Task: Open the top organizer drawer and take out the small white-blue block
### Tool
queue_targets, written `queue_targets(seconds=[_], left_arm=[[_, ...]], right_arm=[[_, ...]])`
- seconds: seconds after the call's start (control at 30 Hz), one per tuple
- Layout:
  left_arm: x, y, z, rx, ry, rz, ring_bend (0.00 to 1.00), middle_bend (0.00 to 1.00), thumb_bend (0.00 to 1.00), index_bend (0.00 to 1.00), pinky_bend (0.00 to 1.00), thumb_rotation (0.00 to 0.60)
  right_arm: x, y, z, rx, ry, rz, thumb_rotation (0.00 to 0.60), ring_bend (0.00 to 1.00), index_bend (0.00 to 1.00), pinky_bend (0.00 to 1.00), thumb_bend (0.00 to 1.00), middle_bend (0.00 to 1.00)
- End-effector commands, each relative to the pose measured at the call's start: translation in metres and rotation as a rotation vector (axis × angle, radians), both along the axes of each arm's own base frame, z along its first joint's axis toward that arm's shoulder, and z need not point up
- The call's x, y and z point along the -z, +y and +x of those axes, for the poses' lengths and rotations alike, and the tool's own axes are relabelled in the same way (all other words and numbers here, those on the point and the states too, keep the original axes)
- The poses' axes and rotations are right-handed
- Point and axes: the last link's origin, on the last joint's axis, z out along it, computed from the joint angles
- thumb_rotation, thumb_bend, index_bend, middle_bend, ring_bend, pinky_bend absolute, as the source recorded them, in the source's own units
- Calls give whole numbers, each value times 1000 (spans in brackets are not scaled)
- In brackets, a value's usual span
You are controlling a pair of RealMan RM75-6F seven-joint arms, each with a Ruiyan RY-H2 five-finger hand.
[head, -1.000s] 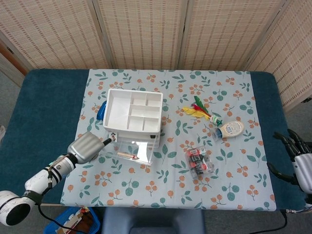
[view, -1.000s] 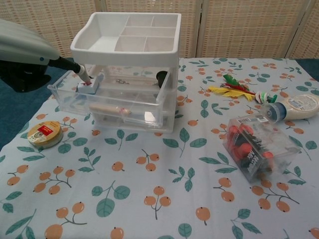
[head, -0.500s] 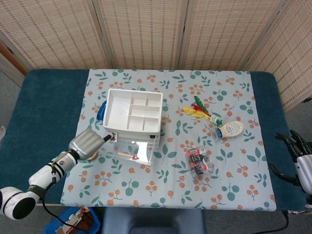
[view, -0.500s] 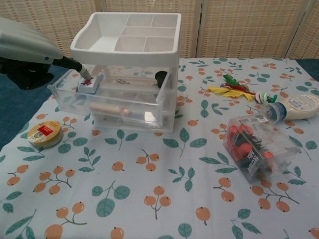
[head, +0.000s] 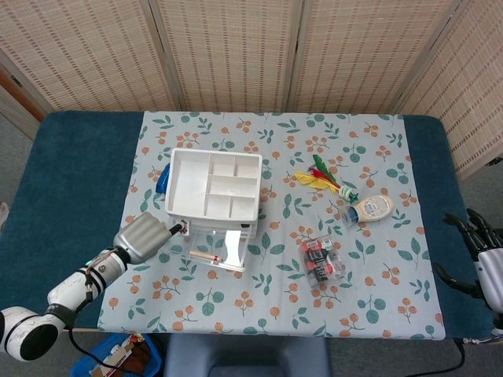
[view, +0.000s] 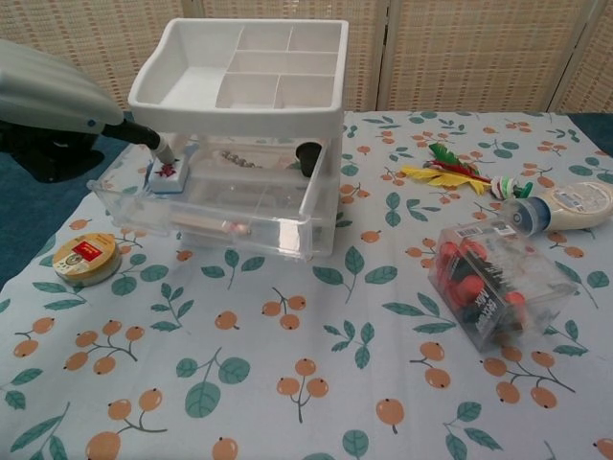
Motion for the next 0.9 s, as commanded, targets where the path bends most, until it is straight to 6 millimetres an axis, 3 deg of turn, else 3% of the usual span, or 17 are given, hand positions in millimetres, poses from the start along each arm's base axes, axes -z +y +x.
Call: queue_targets(seconds=[0.03, 0.57, 0.9], left_arm=[[-2, -5, 3, 12, -16, -6, 1000, 1000, 775, 163, 1000, 0], [-16, 0, 2, 28, -40, 41, 1000, 1000, 773, 166, 1000, 0], [-13, -5, -7, 17, 22, 25, 1000, 1000, 773, 192, 1000, 0]], right_arm=[[0, 0, 0, 1, 1, -1, 600, 81, 72, 128, 289, 209], [-1, 2, -2, 6, -2, -3, 600, 83, 72, 128, 289, 209], [-1, 3, -2, 4, -3, -4, 600, 83, 72, 128, 289, 209]])
